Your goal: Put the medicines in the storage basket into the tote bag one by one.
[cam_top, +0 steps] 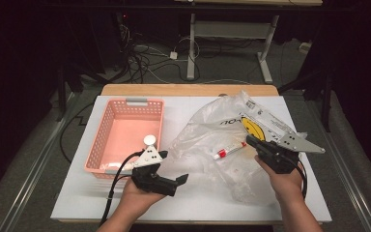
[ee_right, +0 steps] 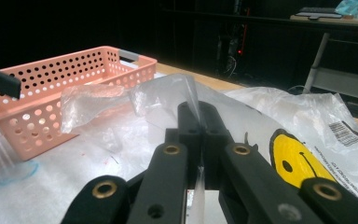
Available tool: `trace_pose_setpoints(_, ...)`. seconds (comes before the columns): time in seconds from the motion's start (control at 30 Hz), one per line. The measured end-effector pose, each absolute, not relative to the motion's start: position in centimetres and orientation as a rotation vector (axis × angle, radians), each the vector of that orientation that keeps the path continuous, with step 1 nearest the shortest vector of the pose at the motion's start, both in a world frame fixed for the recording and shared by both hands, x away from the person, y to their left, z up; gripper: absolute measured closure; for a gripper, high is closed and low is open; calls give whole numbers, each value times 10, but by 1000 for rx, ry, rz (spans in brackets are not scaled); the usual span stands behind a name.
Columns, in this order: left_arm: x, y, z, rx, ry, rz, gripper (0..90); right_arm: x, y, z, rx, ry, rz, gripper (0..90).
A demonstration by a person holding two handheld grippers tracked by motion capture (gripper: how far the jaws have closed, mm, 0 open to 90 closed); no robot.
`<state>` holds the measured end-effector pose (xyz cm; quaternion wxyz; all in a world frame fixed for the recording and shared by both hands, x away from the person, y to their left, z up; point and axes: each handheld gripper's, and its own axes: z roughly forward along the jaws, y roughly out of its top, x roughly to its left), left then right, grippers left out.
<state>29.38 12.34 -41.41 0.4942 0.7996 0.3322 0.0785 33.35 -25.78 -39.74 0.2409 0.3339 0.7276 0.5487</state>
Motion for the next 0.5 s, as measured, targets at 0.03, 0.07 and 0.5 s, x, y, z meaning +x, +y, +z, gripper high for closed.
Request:
trace_pose_setpoints(0.03,295,127,-414,1934,819,194,0,333,-257,-398,914,1991,1501,900)
trace_pose_setpoints(0.07,296,132,-414,1930,830,203,0,333,-257,-398,911,1995,1498,900)
trace_pose_setpoints(0.5,309,181,-420,1884,992,278,0,333,-261,-398,921,1987,1498,900)
